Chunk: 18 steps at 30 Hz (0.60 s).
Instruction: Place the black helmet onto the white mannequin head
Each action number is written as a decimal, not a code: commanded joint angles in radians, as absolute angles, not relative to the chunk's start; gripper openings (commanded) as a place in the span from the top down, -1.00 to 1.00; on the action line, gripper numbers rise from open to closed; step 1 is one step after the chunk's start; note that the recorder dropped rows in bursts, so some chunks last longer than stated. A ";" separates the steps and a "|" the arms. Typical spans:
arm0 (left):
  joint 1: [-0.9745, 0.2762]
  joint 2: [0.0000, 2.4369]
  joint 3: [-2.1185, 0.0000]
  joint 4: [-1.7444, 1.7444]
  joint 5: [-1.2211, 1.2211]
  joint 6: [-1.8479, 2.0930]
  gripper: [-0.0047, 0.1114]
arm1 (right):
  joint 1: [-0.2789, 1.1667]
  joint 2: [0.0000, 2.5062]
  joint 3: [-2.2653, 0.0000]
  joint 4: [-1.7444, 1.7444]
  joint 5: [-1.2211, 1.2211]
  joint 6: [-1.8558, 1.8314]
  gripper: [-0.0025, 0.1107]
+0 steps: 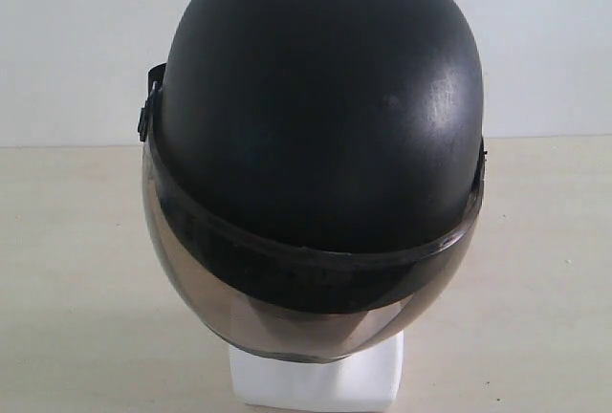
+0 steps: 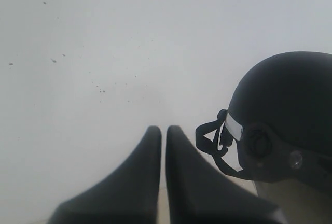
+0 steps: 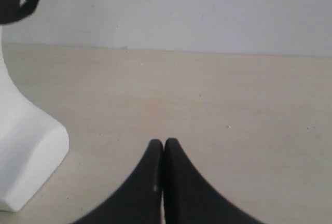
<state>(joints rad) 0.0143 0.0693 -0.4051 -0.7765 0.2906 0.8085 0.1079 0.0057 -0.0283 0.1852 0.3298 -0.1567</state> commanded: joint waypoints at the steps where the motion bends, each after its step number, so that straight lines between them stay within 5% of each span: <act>1: 0.018 0.065 -0.400 -0.773 0.287 0.800 0.84 | 0.098 0.000 0.000 0.179 0.348 -0.160 0.96; 18: 0.018 0.065 -0.400 -0.773 0.287 0.800 0.84 | 0.091 0.000 0.000 0.181 0.346 -0.052 0.96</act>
